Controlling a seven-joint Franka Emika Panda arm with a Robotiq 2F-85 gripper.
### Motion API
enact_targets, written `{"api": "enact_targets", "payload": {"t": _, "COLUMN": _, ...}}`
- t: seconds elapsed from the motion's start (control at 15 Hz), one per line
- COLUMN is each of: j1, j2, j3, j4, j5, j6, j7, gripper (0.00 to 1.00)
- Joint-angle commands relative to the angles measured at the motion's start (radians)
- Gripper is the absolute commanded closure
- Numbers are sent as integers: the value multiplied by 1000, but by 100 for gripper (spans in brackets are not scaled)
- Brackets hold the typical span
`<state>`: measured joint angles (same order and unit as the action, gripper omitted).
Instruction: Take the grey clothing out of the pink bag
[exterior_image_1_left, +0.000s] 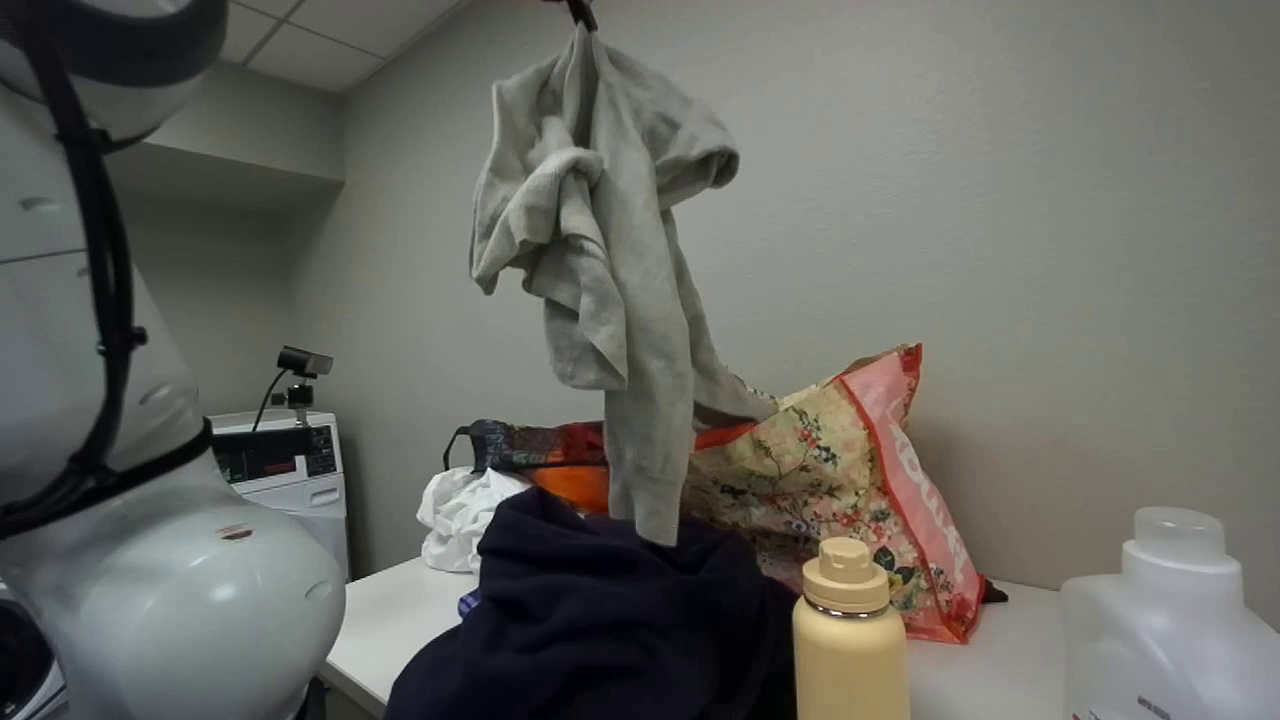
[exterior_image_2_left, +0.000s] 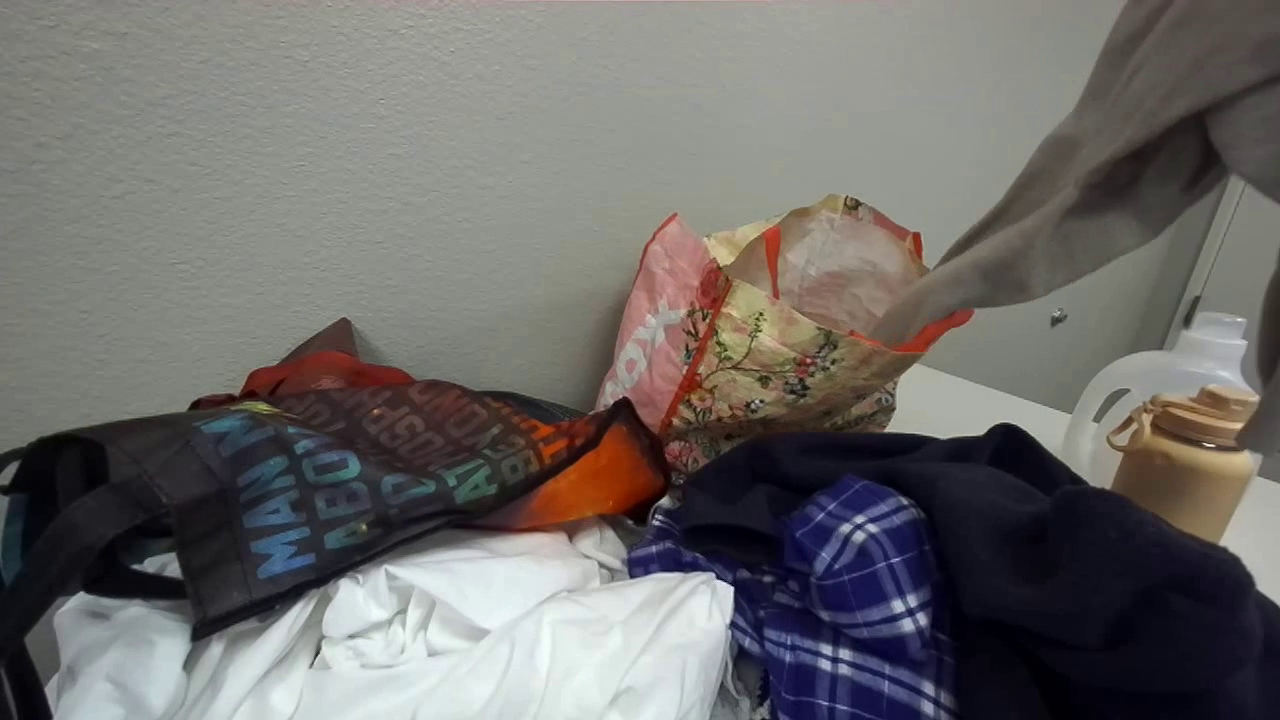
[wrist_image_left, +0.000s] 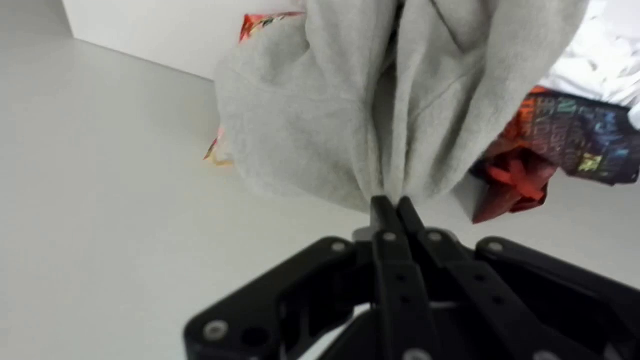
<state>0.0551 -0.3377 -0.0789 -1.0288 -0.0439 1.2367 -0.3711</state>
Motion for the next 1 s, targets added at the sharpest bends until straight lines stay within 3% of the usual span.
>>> {"api": "enact_targets", "payload": {"t": 0.0, "j1": 46, "j2": -55, "j3": 7, "j4": -254, "j5": 95, "j6": 47, "j7": -7, "gripper": 98}}
{"api": "enact_targets", "payload": {"t": 0.33, "j1": 94, "j2": -45, "j3": -11, "j4": -564, "j5": 294, "j6": 114, "j7": -48, "gripper": 98}}
{"api": "enact_targets", "payload": {"t": 0.4, "j1": 77, "j2": -30, "j3": -3, "j4": -612, "j5": 325, "j6": 104, "j7": -66, "gripper": 98}}
{"api": "enact_targets", "payload": {"t": 0.93, "j1": 50, "j2": 107, "j3": 12, "j4": -1019, "j5": 338, "j6": 76, "j7": -173, "gripper": 99}}
